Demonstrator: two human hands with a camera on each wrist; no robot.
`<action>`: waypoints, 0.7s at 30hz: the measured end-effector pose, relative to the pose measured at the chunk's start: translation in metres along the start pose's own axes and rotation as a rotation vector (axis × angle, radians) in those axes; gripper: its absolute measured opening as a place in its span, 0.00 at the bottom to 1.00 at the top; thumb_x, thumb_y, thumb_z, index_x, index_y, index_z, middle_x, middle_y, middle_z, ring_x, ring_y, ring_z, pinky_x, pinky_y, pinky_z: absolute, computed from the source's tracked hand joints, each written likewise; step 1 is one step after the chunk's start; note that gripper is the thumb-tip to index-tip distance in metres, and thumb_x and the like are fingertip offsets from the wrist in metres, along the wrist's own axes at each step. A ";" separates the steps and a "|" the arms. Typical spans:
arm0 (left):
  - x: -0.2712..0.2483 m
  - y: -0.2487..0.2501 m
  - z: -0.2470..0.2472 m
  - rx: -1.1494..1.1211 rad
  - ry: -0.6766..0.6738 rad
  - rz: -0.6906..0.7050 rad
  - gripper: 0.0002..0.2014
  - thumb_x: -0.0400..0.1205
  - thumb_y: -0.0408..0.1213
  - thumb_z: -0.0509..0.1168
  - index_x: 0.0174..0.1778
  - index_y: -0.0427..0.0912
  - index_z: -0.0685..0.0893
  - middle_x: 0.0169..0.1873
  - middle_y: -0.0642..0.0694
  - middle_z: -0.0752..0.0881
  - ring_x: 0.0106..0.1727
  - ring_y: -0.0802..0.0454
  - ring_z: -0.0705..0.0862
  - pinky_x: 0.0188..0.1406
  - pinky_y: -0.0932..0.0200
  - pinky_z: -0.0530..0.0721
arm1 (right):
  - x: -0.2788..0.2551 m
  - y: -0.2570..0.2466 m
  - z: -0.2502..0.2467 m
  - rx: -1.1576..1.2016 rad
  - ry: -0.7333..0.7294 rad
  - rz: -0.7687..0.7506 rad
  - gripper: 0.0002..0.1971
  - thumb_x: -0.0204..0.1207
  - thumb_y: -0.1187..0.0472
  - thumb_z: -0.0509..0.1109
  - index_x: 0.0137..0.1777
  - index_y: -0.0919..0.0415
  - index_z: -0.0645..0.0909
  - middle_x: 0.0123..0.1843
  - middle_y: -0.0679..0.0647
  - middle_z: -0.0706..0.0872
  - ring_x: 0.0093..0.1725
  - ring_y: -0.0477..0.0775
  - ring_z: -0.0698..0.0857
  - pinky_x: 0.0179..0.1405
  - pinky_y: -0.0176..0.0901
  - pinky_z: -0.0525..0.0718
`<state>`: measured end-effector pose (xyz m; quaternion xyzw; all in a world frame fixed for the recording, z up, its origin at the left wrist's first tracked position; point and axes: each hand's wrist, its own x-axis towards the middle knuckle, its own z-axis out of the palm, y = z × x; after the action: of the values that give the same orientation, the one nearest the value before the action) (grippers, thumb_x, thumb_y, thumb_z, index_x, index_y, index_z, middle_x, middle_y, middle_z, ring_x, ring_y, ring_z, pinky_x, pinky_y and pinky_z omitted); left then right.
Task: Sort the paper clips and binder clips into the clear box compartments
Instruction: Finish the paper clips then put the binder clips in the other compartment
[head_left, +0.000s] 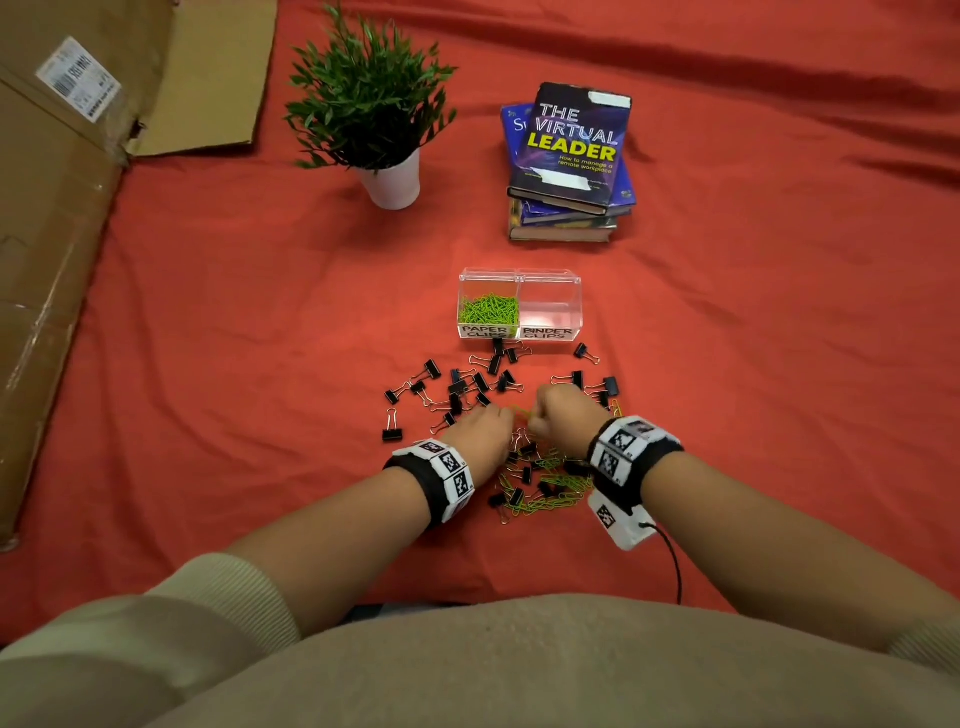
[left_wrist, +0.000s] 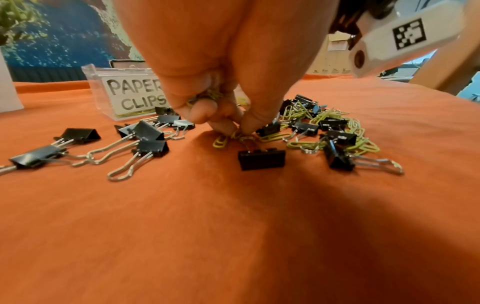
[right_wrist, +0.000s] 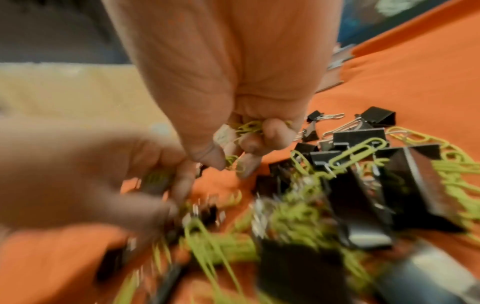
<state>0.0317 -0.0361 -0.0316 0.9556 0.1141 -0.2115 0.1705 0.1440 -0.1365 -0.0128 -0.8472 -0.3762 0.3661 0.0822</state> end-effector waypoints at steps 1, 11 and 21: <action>0.000 0.000 -0.001 -0.025 -0.010 0.000 0.16 0.79 0.24 0.58 0.63 0.34 0.72 0.59 0.36 0.79 0.62 0.39 0.78 0.61 0.48 0.77 | 0.002 0.000 -0.008 0.122 0.014 0.017 0.07 0.78 0.64 0.65 0.45 0.69 0.81 0.41 0.58 0.84 0.34 0.49 0.82 0.36 0.39 0.84; -0.002 -0.024 -0.022 -0.566 0.119 -0.204 0.08 0.82 0.32 0.57 0.49 0.37 0.81 0.49 0.42 0.83 0.48 0.44 0.82 0.50 0.52 0.81 | 0.061 -0.039 -0.095 0.485 0.217 0.004 0.07 0.77 0.62 0.68 0.40 0.64 0.84 0.34 0.54 0.83 0.27 0.46 0.75 0.28 0.37 0.76; 0.004 -0.056 -0.053 -0.660 0.160 -0.324 0.12 0.82 0.32 0.55 0.47 0.33 0.84 0.47 0.36 0.88 0.45 0.41 0.84 0.47 0.51 0.81 | 0.114 -0.071 -0.075 -0.143 0.125 -0.063 0.14 0.75 0.70 0.63 0.57 0.64 0.85 0.57 0.62 0.88 0.57 0.63 0.85 0.57 0.47 0.84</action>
<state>0.0386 0.0354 -0.0034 0.8323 0.3387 -0.1124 0.4243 0.2049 0.0034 0.0070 -0.8599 -0.4219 0.2818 0.0565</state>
